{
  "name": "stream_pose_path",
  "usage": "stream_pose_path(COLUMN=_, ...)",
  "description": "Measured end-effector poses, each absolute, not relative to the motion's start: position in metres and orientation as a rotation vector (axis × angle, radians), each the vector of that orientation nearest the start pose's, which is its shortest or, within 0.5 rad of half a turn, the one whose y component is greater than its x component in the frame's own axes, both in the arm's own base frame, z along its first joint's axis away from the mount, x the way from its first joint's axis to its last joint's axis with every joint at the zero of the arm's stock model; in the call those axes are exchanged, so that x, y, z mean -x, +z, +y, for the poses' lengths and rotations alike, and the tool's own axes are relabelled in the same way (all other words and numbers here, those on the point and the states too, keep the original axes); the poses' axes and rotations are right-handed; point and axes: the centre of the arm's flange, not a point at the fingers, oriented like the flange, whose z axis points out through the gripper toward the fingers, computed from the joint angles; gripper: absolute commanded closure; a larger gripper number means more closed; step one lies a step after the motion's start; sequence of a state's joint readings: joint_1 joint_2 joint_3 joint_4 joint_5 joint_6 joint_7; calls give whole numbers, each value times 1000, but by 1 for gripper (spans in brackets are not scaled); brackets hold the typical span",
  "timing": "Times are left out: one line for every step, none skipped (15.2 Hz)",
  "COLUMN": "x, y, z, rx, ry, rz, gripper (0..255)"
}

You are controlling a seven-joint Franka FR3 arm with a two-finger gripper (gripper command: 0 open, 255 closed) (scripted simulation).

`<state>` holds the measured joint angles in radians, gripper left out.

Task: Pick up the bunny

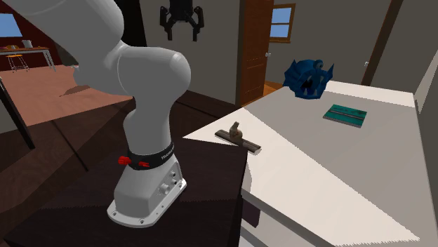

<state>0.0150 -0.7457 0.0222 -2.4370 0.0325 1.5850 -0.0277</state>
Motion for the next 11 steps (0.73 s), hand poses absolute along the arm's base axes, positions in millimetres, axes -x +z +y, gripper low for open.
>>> stream_pose_path(x=-313, y=541, z=16, rx=3119, ry=166, rz=-87, gripper=0)
stream_pose_path(x=-314, y=535, z=13, rx=3118, ry=169, rz=-86, gripper=0)
stream_pose_path(x=-316, y=528, z=8, rx=3116, ry=172, rz=-83, gripper=0)
stream_pose_path(x=-319, y=520, z=2, rx=3115, ry=176, rz=-80, gripper=0)
stream_pose_path(x=-320, y=508, z=-4, rx=3113, ry=180, rz=-77, gripper=0)
stream_pose_path(x=-328, y=496, z=-12, rx=3111, ry=184, rz=-74, gripper=0)
stream_pose_path(x=-328, y=485, z=-20, rx=3109, ry=188, rz=-71, gripper=0)
stream_pose_path(x=-332, y=475, z=-27, rx=3107, ry=192, rz=-68, gripper=0)
stream_pose_path(x=-336, y=463, z=-32, rx=3105, ry=197, rz=-65, gripper=0)
stream_pose_path(x=-336, y=451, z=-38, rx=3103, ry=201, rz=-62, gripper=0)
stream_pose_path(x=-341, y=439, z=-45, rx=3101, ry=205, rz=-59, gripper=0)
